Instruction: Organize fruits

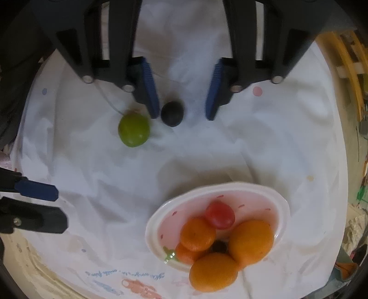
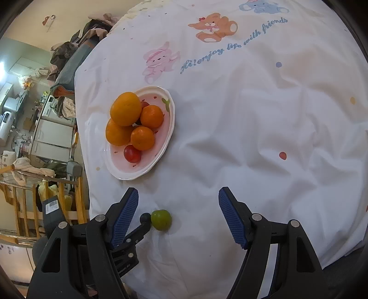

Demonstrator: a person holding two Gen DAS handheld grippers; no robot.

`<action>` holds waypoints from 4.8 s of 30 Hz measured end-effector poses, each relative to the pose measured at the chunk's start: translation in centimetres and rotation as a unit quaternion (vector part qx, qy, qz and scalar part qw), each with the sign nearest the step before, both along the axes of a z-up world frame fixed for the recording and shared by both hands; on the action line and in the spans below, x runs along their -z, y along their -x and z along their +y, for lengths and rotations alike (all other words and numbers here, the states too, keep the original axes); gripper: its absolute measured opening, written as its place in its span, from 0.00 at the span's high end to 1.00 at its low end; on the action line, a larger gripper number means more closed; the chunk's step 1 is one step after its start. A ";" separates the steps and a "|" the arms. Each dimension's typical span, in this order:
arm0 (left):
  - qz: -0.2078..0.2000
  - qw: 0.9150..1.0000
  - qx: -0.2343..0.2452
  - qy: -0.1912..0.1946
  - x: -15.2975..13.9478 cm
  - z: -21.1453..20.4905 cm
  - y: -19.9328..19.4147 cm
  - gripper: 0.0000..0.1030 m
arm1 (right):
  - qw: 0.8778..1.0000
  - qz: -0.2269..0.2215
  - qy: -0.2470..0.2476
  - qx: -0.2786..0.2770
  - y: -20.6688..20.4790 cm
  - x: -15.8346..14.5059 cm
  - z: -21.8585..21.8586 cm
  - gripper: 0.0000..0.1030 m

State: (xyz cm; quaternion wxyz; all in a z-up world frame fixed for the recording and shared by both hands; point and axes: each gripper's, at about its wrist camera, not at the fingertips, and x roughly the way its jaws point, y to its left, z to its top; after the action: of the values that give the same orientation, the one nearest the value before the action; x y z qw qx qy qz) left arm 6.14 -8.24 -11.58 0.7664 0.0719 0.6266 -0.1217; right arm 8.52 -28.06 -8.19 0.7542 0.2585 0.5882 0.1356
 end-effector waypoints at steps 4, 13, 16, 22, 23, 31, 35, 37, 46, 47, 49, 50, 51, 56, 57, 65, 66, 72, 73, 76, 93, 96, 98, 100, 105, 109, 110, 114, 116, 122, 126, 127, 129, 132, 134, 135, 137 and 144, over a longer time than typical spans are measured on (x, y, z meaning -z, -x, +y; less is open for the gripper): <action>0.006 1.000 0.000 0.013 0.4 -0.4 -0.4 0.77 | 1.000 0.003 -0.004 0.003 -0.1 0.1 0.0 0.27; -0.010 0.999 -0.031 0.011 -0.7 0.6 -1.0 0.83 | 1.000 -0.001 0.001 -0.005 -0.3 0.0 0.3 0.27; -0.024 0.995 -0.093 0.032 -2.5 3.4 -1.6 0.83 | 1.000 -0.001 0.002 -0.009 -0.2 0.1 0.4 0.27; -0.069 0.978 -0.190 0.053 -5.5 8.6 -1.6 0.83 | 0.999 0.010 0.021 -0.043 0.0 0.8 2.2 0.27; -0.074 0.975 -0.202 0.058 -5.8 9.2 -1.5 0.83 | 0.998 0.012 0.027 -0.052 0.0 0.9 2.6 0.27; -0.075 0.967 -0.226 0.089 -6.6 10.6 -1.2 0.83 | 0.988 0.023 0.065 -0.136 0.8 2.6 7.1 0.28; -0.079 0.968 -0.217 0.101 -7.3 10.3 -1.0 0.83 | 0.972 -0.007 0.131 -0.195 1.6 3.1 10.1 0.31; -0.078 0.968 -0.214 0.106 -7.4 10.1 -1.0 0.83 | 0.964 -0.024 0.158 -0.214 1.9 3.4 11.2 0.34; -0.073 0.968 -0.212 0.115 -7.5 10.0 -1.0 0.83 | 0.949 -0.052 0.201 -0.236 2.9 4.3 12.9 0.52; -0.074 0.968 -0.212 0.113 -7.5 10.1 -1.1 0.83 | 0.948 -0.054 0.204 -0.238 3.0 4.3 13.0 0.60; -0.073 0.967 -0.216 0.112 -7.4 10.2 -1.1 0.83 | 0.947 -0.054 0.205 -0.240 3.1 4.3 12.9 0.66; -0.072 0.967 -0.218 0.112 -7.4 10.2 -1.1 0.83 | 0.948 -0.053 0.202 -0.239 3.1 4.3 12.9 0.66; -0.071 0.967 -0.218 0.112 -7.3 10.3 -1.1 0.83 | 0.949 -0.053 0.201 -0.236 3.1 4.2 12.7 0.66; -0.084 0.969 -0.211 0.094 -7.5 10.0 -1.0 0.83 | 0.955 -0.059 0.181 -0.228 2.7 3.1 12.0 0.69; -0.087 0.969 -0.211 0.091 -7.5 9.9 -1.0 0.83 | 0.957 -0.061 0.171 -0.224 2.7 2.9 11.8 0.69; -0.083 0.969 -0.220 0.080 -7.1 10.6 -1.3 0.83 | 0.977 -0.105 0.081 -0.168 2.2 -1.9 8.4 0.69; -0.083 0.969 -0.219 0.083 -7.1 10.6 -1.3 0.83 | 0.979 -0.110 0.068 -0.160 2.0 -2.5 8.2 0.69; -0.099 0.974 -0.169 0.116 -8.3 9.9 -3.1 0.83 | 0.981 -0.132 0.026 -0.136 -0.1 -5.2 6.9 0.69; -0.104 0.974 -0.163 0.114 -8.4 9.7 -3.5 0.83 | 0.982 -0.134 0.020 -0.133 -0.6 -5.4 6.7 0.69; -0.108 0.979 -0.150 0.092 -8.1 9.0 -4.7 0.83 | 0.982 -0.135 0.013 -0.129 -2.1 -5.5 6.6 0.69; -0.047 0.978 -0.178 0.098 -2.4 8.2 -10.3 0.82 | 0.988 -0.057 0.009 -0.145 -7.4 1.9 8.5 0.69; -0.039 0.977 -0.182 0.108 -2.1 8.1 -10.3 0.82 | 0.988 -0.045 0.009 -0.149 -7.5 2.8 8.7 0.69; -0.044 0.978 -0.178 0.104 -2.3 7.9 -10.3 0.82 | 0.987 -0.044 0.008 -0.152 -7.5 2.8 8.9 0.69; -0.044 0.977 -0.181 0.107 -2.3 8.0 -10.4 0.82 | 0.987 -0.041 0.003 -0.153 -7.6 2.9 8.9 0.69; -0.032 0.976 -0.187 0.110 -1.8 7.7 -10.5 0.82 | 0.983 -0.046 0.011 -0.176 -7.5 2.8 10.0 0.69; -0.031 0.975 -0.192 0.105 -1.9 7.6 -10.7 0.70 | 0.981 -0.047 0.021 -0.188 -7.4 3.1 10.5 0.65; -0.036 0.975 -0.193 0.104 -2.0 7.5 -10.6 0.64 | 0.981 -0.050 0.026 -0.187 -7.3 3.1 10.6 0.59; -0.050 0.974 -0.199 0.100 -2.5 7.6 -10.5 0.48 | 0.980 -0.065 0.025 -0.185 -7.2 2.5 10.5 0.42; -0.047 0.973 -0.198 0.107 -2.6 7.7 -10.5 0.42 | 0.978 -0.070 0.031 -0.192 -7.1 2.3 10.6 0.40; -0.051 0.971 -0.207 0.109 -2.9 8.2 -10.6 0.35 | 0.977 -0.072 0.038 -0.195 -6.8 2.1 10.5 0.37; -0.062 0.969 -0.215 0.109 -3.9 8.9 -10.5 0.35 | 0.978 -0.075 0.042 -0.190 -6.6 1.7 10.2 0.28; -0.068 0.968 -0.214 0.111 -4.2 9.0 -10.4 0.35 | 0.978 -0.077 0.044 -0.189 -6.5 1.5 10.1 0.23; -0.085 0.969 -0.210 0.103 -5.0 9.0 -10.2 0.35 | 0.977 -0.084 0.057 -0.187 -6.1 1.1 9.9 0.18; -0.100 0.968 -0.211 0.097 -6.0 9.3 -9.6 0.35 | 0.976 -0.093 0.071 -0.182 -5.4 0.2 9.4 0.16; -0.108 0.966 -0.216 0.089 -6.7 9.7 -8.8 0.35 | 0.976 -0.105 0.080 -0.176 -4.8 -0.7 8.8 0.13; -0.111 0.966 -0.216 0.084 -7.0 9.7 -8.5 0.35 | 0.975 -0.111 0.083 -0.172 -4.4 -1.3 8.5 0.12; -0.121 0.968 -0.209 0.065 -7.8 9.6 -7.5 0.35 | 0.977 -0.118 0.077 -0.158 -3.9 -2.4 7.5 0.09; -0.177 0.970 -0.166 0.029 -10.9 9.0 -2.9 0.34 | 0.985 -0.131 0.053 -0.099 -0.9 -5.0 4.4 0.07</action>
State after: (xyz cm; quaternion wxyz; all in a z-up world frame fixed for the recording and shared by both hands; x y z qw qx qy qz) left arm 9.08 0.73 -0.72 0.8765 -0.0352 0.4802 0.0036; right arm 9.45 -23.67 -3.19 0.8204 0.1392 0.5130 0.2110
